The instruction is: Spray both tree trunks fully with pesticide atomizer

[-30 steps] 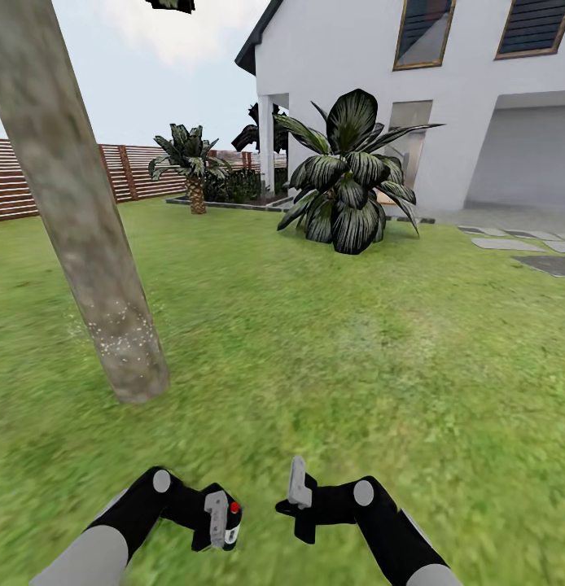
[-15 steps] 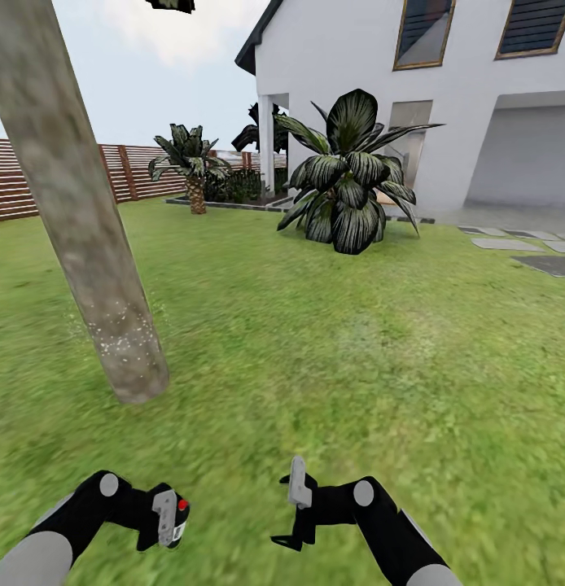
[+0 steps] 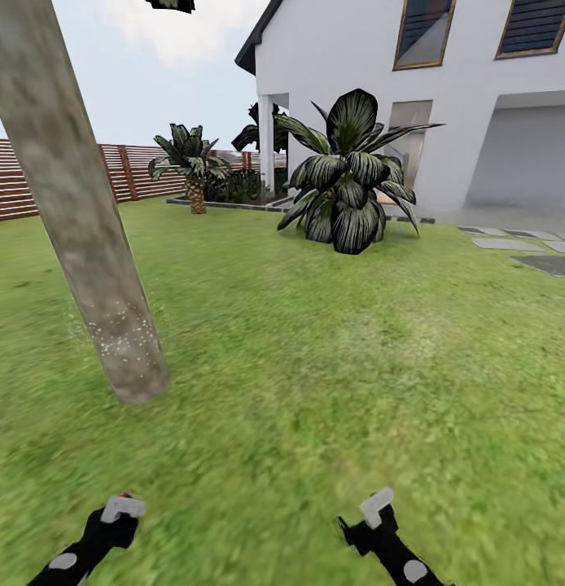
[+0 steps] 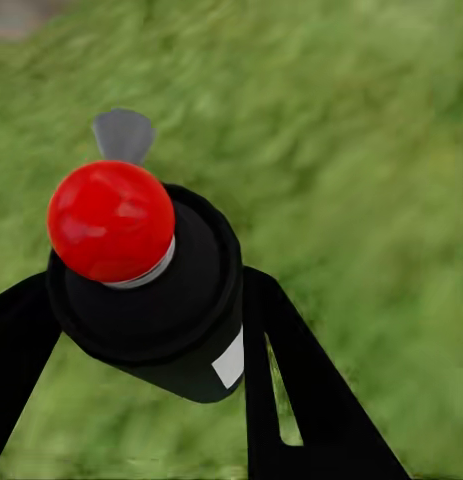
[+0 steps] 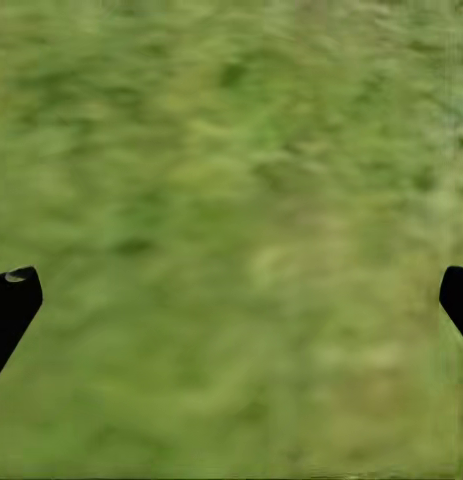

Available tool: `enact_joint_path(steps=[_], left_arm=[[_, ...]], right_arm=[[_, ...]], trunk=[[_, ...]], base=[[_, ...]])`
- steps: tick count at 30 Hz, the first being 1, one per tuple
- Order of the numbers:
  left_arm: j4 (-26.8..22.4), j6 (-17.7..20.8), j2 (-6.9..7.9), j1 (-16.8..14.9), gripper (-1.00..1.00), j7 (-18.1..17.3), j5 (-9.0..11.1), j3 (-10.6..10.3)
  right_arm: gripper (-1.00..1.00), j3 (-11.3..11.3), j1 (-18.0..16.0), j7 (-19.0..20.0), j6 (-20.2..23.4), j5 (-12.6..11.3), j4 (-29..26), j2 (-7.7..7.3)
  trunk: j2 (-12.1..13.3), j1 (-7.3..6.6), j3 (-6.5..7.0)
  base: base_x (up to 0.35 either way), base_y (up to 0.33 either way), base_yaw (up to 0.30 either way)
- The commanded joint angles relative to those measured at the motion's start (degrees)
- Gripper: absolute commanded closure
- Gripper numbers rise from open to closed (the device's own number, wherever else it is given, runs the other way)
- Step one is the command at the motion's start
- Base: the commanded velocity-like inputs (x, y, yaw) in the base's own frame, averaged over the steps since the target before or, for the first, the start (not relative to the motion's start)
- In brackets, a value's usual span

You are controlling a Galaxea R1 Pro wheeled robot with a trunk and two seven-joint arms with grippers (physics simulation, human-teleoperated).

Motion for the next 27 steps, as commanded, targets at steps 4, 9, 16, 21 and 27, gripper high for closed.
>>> enact_joint_path(steps=[4, 9, 16, 21, 27], left_arm=[[0.40, -3.96, -0.04, 4.96, 1.00, 5.84, 8.11, 2.89], [0.52, -4.88, 0.03, 9.46, 1.00, 6.70, 13.38, 3.18], [0.68, -5.40, -0.43, 11.12, 1.00, 6.79, 14.58, 3.32], [0.70, -5.40, -0.39, 11.21, 1.00, 6.77, 18.11, 3.33], [0.74, -5.40, -0.39, 11.22, 1.00, 6.78, 19.06, 3.31]], right_arm=[[-1.00, -1.14, 2.86, -11.74, -6.84, -0.42, 2.75, -1.32], [-1.00, -1.29, 3.77, -15.16, -8.63, -7.12, 3.26, -1.97], [-1.00, -1.22, 3.81, -15.55, -8.66, -9.86, 6.03, -2.77], [-1.00, -1.22, 3.81, -15.55, -8.66, -9.87, 6.17, -2.58], [-1.00, -1.22, 3.81, -15.55, -8.66, -9.87, 6.59, -2.34]], trunk=[[-0.02, -0.01, -0.04], [-0.02, -0.01, -0.04], [-0.02, -0.01, -0.02], [-0.02, -0.01, 0.10], [-0.02, -0.01, 0.12]], base=[[0.000, 0.000, 0.000], [0.000, 0.000, 0.000], [-0.303, -0.089, 0.213], [-0.260, -0.217, 0.278], [-0.206, -0.256, 0.280]])
